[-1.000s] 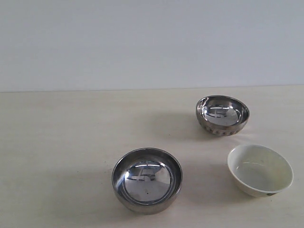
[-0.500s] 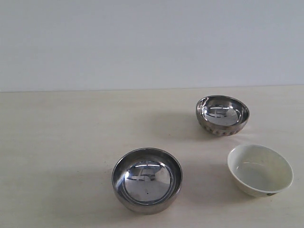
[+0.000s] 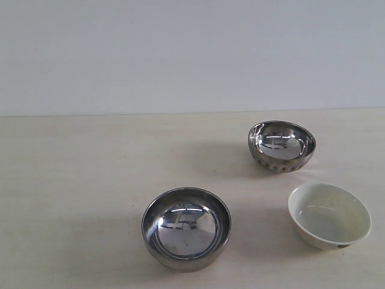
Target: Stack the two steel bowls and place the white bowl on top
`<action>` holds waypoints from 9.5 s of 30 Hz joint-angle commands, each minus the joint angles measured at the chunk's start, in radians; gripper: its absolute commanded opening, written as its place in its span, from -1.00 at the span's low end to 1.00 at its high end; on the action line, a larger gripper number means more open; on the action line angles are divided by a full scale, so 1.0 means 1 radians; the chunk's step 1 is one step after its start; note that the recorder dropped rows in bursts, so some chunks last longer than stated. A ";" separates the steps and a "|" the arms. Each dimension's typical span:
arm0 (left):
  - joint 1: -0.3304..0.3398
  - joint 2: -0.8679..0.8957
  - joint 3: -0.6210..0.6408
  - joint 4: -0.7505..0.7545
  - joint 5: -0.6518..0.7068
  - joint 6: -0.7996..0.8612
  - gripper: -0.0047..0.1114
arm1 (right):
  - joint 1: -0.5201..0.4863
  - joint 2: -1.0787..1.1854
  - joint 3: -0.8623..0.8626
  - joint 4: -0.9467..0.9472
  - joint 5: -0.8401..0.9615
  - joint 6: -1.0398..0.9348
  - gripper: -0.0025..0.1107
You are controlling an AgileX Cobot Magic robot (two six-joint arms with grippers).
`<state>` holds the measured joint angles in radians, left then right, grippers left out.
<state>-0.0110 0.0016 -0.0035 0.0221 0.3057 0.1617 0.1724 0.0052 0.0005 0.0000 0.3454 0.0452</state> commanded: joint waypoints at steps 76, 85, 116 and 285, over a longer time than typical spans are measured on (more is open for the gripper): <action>0.001 -0.002 0.003 -0.009 0.001 -0.050 -0.85 | -0.003 -0.005 -0.215 0.148 -0.754 0.100 -0.96; 0.001 -0.002 0.003 -0.009 0.001 -0.050 -0.85 | -0.003 0.401 -0.551 0.152 -0.323 -0.021 -0.96; 0.001 -0.002 0.003 -0.009 0.001 -0.050 -0.85 | -0.015 1.764 -1.133 0.152 -0.106 0.039 0.09; 0.001 -0.002 0.003 -0.009 0.001 -0.042 -0.85 | 0.636 1.823 -1.000 0.363 -0.145 -0.132 -0.96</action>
<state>-0.0110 0.0016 -0.0035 0.0221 0.3064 0.1171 0.8061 1.8014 -0.9984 0.3687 0.2336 -0.0935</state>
